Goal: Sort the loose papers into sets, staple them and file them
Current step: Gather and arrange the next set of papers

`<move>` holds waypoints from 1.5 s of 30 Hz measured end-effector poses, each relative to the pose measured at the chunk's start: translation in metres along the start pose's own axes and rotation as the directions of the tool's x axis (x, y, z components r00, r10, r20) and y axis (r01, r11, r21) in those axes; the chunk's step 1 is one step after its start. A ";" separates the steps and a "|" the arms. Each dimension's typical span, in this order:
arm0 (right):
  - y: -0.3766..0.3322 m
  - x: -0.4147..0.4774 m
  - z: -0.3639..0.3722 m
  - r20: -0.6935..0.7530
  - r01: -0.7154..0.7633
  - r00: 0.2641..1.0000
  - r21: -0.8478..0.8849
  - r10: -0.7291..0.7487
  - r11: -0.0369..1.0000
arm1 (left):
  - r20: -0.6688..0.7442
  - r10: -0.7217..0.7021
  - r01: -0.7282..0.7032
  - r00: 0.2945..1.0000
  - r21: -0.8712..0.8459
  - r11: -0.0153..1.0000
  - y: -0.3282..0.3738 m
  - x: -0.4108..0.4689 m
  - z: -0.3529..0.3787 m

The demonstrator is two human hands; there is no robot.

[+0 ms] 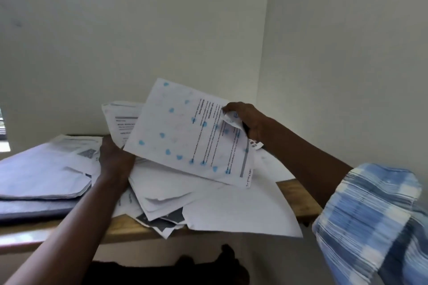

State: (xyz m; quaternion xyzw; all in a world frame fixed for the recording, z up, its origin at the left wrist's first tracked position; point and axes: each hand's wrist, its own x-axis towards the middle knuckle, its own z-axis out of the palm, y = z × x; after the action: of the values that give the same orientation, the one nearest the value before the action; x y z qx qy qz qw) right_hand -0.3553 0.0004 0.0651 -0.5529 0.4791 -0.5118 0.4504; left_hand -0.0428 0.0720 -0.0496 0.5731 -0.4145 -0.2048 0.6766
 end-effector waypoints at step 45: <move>0.080 -0.023 0.004 -0.379 0.562 0.625 -0.387 -0.682 0.731 | 0.338 -0.021 0.092 0.941 -0.194 0.977 0.020 -0.006 0.017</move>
State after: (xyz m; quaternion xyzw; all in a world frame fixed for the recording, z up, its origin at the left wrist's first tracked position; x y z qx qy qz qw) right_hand -0.3572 0.0121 -0.0177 -0.5816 0.4113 -0.7009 0.0368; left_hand -0.0638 0.0708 -0.0323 0.4683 -0.4829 -0.3603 0.6463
